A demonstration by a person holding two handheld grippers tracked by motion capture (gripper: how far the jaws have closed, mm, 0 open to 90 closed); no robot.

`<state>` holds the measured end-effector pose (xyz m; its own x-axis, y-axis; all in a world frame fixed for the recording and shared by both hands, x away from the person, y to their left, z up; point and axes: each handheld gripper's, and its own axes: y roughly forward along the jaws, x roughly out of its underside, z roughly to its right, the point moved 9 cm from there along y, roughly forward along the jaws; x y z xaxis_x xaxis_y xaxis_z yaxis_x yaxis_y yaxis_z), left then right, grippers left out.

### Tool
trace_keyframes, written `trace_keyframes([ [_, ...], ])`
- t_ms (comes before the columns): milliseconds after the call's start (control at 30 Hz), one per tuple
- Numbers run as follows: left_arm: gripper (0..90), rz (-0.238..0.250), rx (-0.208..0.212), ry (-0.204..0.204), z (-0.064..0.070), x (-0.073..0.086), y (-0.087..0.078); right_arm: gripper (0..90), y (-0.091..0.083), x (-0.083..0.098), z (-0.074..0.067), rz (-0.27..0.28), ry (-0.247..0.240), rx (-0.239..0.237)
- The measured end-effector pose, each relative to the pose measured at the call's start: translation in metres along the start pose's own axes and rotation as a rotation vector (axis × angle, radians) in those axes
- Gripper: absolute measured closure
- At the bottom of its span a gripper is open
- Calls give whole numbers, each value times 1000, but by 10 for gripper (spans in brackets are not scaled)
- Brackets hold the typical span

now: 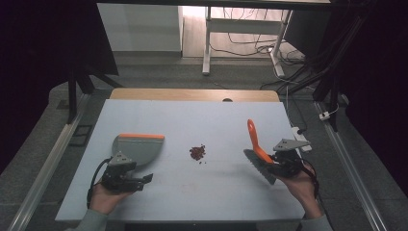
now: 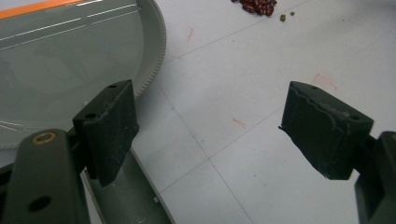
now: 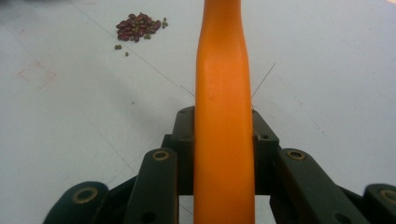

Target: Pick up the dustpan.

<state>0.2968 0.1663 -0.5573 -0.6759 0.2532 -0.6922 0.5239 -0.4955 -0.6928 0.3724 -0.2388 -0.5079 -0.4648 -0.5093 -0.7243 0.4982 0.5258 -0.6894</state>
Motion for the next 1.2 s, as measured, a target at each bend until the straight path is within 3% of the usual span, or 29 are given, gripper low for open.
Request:
trace_keyframes([
  [567,191,-9,-8,6,0,0,-2,704,0,1,0,-3,-4,4],
  [867,192,-24,9,16,7,-3,-4,704,1,0,-2,-8,-7,4],
  [1200,192,-56,-35,-16,10,-9,-7,704,-1,-4,1,10,-9,-17],
])
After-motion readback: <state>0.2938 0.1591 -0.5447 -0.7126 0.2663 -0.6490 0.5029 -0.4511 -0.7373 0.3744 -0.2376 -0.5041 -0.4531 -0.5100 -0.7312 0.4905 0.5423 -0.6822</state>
